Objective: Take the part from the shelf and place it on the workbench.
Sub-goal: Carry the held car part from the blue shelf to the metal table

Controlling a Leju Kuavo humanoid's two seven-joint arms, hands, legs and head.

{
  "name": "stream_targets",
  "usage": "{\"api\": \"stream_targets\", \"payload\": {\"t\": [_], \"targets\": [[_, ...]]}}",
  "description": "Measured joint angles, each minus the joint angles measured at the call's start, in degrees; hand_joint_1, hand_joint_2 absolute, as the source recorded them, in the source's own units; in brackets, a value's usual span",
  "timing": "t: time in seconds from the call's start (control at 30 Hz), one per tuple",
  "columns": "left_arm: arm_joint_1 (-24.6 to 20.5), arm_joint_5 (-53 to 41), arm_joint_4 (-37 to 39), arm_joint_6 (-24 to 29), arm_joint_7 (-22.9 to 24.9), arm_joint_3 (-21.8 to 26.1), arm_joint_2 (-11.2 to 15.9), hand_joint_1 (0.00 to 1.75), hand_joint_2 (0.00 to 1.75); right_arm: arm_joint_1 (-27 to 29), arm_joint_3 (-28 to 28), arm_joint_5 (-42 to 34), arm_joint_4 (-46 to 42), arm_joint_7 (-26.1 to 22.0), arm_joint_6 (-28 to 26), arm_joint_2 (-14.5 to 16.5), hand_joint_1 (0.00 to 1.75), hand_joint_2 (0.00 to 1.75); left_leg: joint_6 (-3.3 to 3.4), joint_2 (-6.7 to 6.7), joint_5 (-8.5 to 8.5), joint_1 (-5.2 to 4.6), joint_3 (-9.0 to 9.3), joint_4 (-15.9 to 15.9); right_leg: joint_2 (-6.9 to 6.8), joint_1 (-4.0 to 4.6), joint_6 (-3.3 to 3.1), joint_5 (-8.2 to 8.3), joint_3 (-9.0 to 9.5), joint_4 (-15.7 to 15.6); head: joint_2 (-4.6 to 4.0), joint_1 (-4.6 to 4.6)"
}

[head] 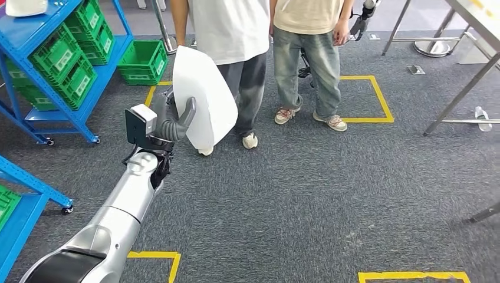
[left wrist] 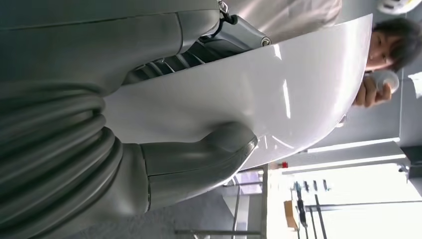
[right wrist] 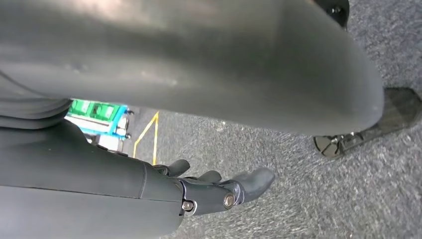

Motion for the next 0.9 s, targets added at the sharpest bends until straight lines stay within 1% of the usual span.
{"api": "stream_targets", "payload": {"t": [0.03, 0.07, 0.1, 0.13, 0.17, 0.2, 0.23, 0.27, 0.3, 0.33, 0.37, 0.4, 0.43, 0.47, 0.5, 0.53, 0.57, 0.6, 0.63, 0.67, 0.7, 0.73, 0.77, 0.8, 0.83, 0.87, 0.9], "targets": [[0.0, 0.1, -0.2, -0.2, 0.0, 0.0, 0.1, 1.75, 1.75, 0.0, 0.0, 0.0, 0.0, 0.0, 0.0, 0.0, 0.00, 0.00, -0.31, -1.47, -0.98, 0.20, -0.51, 1.3, 0.70, -0.12, -0.34, 0.14, -0.04, -0.1, 0.01, -0.05], [-0.1, 0.3, -0.3, -0.3, 0.0, 0.0, 0.2, 1.75, 1.75, -0.1, 0.0, 0.0, 0.0, 0.0, 0.1, 0.0, 0.00, 0.00, -0.61, -3.40, -2.54, 0.40, -1.60, 3.9, 1.41, -0.24, -0.67, 0.28, -0.10, -0.2, 0.01, -0.11], [-0.1, 0.4, -0.3, -0.4, 0.0, 0.0, 0.4, 1.75, 1.75, -0.2, 0.0, 0.0, 0.0, -0.1, 0.2, 0.1, 0.00, 0.00, -0.77, -5.25, -4.50, 0.52, -3.18, 7.5, 2.19, -0.25, -0.87, 0.34, -0.21, -0.2, 0.01, -0.15], [-0.1, 0.4, -0.3, -0.4, 0.0, 0.0, 0.6, 1.75, 1.75, -0.3, 0.0, 0.1, 0.0, -0.1, 0.3, 0.1, 0.00, 0.00, -0.85, -6.25, -6.32, 0.56, -5.04, 11.5, 3.06, -0.22, -1.04, 0.41, -0.32, -0.2, 0.01, -0.18], [0.0, 0.4, -0.1, -0.4, 0.0, 0.0, 0.8, 1.75, 1.75, -0.3, 0.0, 0.2, 0.0, -0.1, 0.3, 0.1, 0.00, 0.00, -0.85, -6.65, -7.39, 0.58, -6.59, 14.8, 4.02, -0.18, -1.11, 0.47, -0.40, -0.2, 0.01, -0.19], [0.0, 0.4, 0.0, -0.4, 0.0, 0.0, 0.9, 1.75, 1.75, -0.3, 0.0, 0.3, 0.0, -0.2, 0.3, 0.2, 0.00, 0.00, -0.77, -6.79, -7.33, 0.57, -7.35, 16.1, 4.99, -0.14, -1.11, 0.53, -0.44, -0.1, 0.01, -0.19], [0.1, 0.4, 0.0, -0.4, 0.0, 0.0, 1.0, 1.75, 1.75, -0.2, 0.0, 0.5, 0.0, -0.2, 0.3, 0.2, 0.00, 0.00, -0.60, -6.95, -6.10, 0.57, -7.04, 15.2, 5.93, -0.11, -1.04, 0.61, -0.45, -0.1, 0.00, -0.20], [0.1, 0.5, 0.0, -0.3, 0.0, 0.0, 1.1, 1.75, 1.75, -0.1, 0.0, 0.6, 0.0, -0.1, 0.3, 0.2, 0.00, 0.00, -0.40, -7.37, -4.03, 0.59, -5.71, 12.1, 6.81, -0.12, -0.94, 0.69, -0.43, -0.1, -0.01, -0.21], [0.1, 0.5, 0.0, -0.2, 0.0, 0.0, 1.1, 1.75, 1.75, 0.0, 0.0, 0.7, 0.0, -0.1, 0.3, 0.2, 0.00, 0.00, -0.19, -8.60, -1.92, 0.66, -3.88, 7.9, 7.57, -0.18, -0.78, 0.79, -0.44, -0.1, -0.01, -0.22], [0.1, 0.5, 0.0, -0.2, 0.0, 0.0, 1.2, 1.75, 1.75, 0.0, 0.0, 0.8, 0.0, -0.1, 0.3, 0.2, 0.00, 0.00, -0.06, -10.01, -0.43, 0.73, -2.21, 4.0, 8.33, -0.18, -0.52, 0.93, -0.56, -0.1, 0.00, -0.21], [0.2, 0.7, 0.0, -0.1, 0.0, 0.0, 1.3, 1.75, 1.75, 0.0, 0.0, 0.9, 0.0, -0.1, 0.3, 0.2, 0.00, 0.00, 0.04, -11.20, 0.42, 0.74, -1.02, 1.3, 9.03, -0.27, -0.17, 1.14, -0.76, -0.1, 0.00, -0.19], [0.3, 0.8, -0.1, -0.1, 0.0, 0.0, 1.4, 1.75, 1.75, 0.0, 0.0, 1.0, 0.0, -0.2, 0.2, 0.2, 0.00, 0.00, 0.17, -11.94, 0.61, 0.69, -0.45, 0.0, 9.73, -0.40, 0.24, 1.39, -0.99, -0.2, 0.00, -0.19], [0.5, 1.1, -0.1, -0.1, 0.0, 0.0, 1.4, 1.75, 1.75, 0.0, 0.0, 1.1, 0.0, -0.3, 0.1, 0.2, 0.00, 0.00, 0.33, -11.71, 0.60, 0.55, -0.31, -0.2, 10.47, -0.51, 0.72, 1.69, -1.19, -0.4, 0.00, -0.18], [0.8, 1.3, -0.1, -0.1, 0.0, 0.0, 1.4, 1.75, 1.75, 0.1, 0.0, 1.2, 0.0, -0.3, 0.0, 0.2, 0.00, 0.00, 0.68, -11.03, 0.83, 0.55, -0.23, -0.4, 11.19, -0.60, 1.19, 2.00, -1.31, -0.7, 0.00, -0.18], [0.9, 1.6, 0.0, -0.1, 0.0, 0.0, 1.5, 1.75, 1.75, 0.3, 0.0, 1.3, 0.0, -0.3, -0.1, 0.3, 0.00, 0.00, 1.10, -10.27, 1.12, 0.60, -0.13, -0.7, 10.98, -0.55, 1.48, 1.97, -1.55, -0.6, 0.01, -0.17], [1.0, 1.8, 0.0, -0.2, 0.0, 0.1, 1.5, 1.75, 1.75, 0.4, 0.0, 1.3, 0.0, -0.3, -0.1, 0.3, 0.00, 0.00, 1.54, -9.52, 1.45, 0.70, -0.06, -1.1, 9.83, -0.37, 1.66, 1.33, -2.12, 0.3, 0.01, -0.04], [1.0, 2.0, 0.2, -0.2, 0.0, 0.1, 1.5, 1.75, 1.75, 0.5, 0.0, 1.3, 0.0, -0.2, -0.2, 0.4, 0.00, 0.00, 1.93, -8.75, 1.75, 0.79, -0.04, -1.5, 8.13, -0.15, 1.74, 0.03, -3.17, 2.3, 0.01, 0.10], [1.0, 2.2, 0.4, -0.2, 0.0, 0.2, 1.5, 1.75, 1.75, 0.5, 0.0, 1.3, 0.0, -0.1, -0.2, 0.5, 0.00, 0.00, 2.16, -7.96, 1.89, 0.70, -0.07, -1.6, 6.02, -0.02, 1.72, -1.85, -4.72, 5.7, 0.00, 0.24], [1.1, 2.2, 0.7, -0.2, 0.0, 0.3, 1.6, 1.75, 1.75, 0.4, 0.0, 1.3, 0.0, 0.0, -0.2, 0.5, 0.00, 0.00, 2.30, -7.17, 1.93, 0.59, -0.19, -1.6, 4.60, 0.06, 1.79, -3.79, -6.48, 9.6, 0.00, 0.36], [1.3, 2.2, 0.9, -0.2, 0.0, 0.3, 1.7, 1.75, 1.75, 0.3, 0.0, 1.3, 0.0, 0.1, -0.1, 0.5, 0.00, 0.00, 2.35, -6.32, 1.92, 0.49, -0.31, -1.5, 3.92, 0.06, 1.87, -5.19, -7.99, 13.2, 0.00, 0.37], [1.5, 2.2, 1.1, -0.2, 0.0, 0.4, 1.7, 1.75, 1.75, 0.3, 0.0, 1.3, 0.0, 0.1, 0.1, 0.6, 0.00, 0.00, 2.37, -5.42, 1.88, 0.42, -0.41, -1.4, 3.57, 0.04, 1.94, -5.69, -8.69, 15.1, 0.00, 0.38], [1.7, 2.0, 1.3, 0.0, 0.0, 0.4, 1.7, 1.75, 1.75, 0.3, 0.0, 1.2, 0.0, 0.1, 0.2, 0.6, 0.00, 0.00, 2.34, -4.58, 1.83, 0.40, -0.50, -1.3, 3.32, 0.03, 1.98, -5.19, -8.23, 14.7, 0.00, 0.38], [1.8, 1.7, 1.4, 0.2, 0.0, 0.4, 1.7, 1.75, 1.75, 0.3, 0.0, 1.2, 0.0, 0.1, 0.3, 0.6, 0.00, 0.00, 2.25, -3.77, 1.74, 0.42, -0.56, -1.2, 2.85, 0.03, 2.00, -3.87, -6.51, 12.1, 0.00, 0.39], [1.8, 1.3, 1.5, 0.5, 0.0, 0.4, 1.7, 1.75, 1.75, 0.3, 0.0, 1.2, 0.0, 0.1, 0.4, 0.6, 0.00, 0.00, 2.06, -3.03, 1.58, 0.41, -0.58, -1.0, 1.70, 0.06, 2.00, -2.35, -3.98, 7.9, 0.00, 0.39], [1.8, 1.1, 1.5, 0.9, 0.0, 0.4, 1.8, 1.75, 1.75, 0.1, 0.0, 1.3, 0.0, 0.1, 0.5, 0.6, 0.00, 0.00, 1.79, -2.38, 1.35, 0.24, -0.63, -0.7, 0.16, 0.18, 1.77, -1.32, -1.73, 4.3, 0.00, 0.39], [1.7, 0.9, 1.5, 1.1, 0.0, 0.4, 1.9, 1.75, 1.75, 0.0, 0.0, 1.3, 0.0, 0.1, 0.5, 0.6, 0.00, 0.00, 1.49, -1.77, 1.10, 0.08, -0.64, -0.5, -1.01, 0.28, 1.43, -0.71, -0.15, 1.6, 0.00, 0.36], [1.7, 0.7, 1.5, 1.3, 0.0, 0.4, 2.0, 1.75, 1.75, -0.1, 0.0, 1.4, 0.0, 0.1, 0.5, 0.6, 0.00, 0.00, 1.19, -1.20, 0.90, -0.09, -0.58, -0.3, -1.72, 0.41, 1.01, -0.60, 0.53, 0.3, 0.01, 0.32]]}}
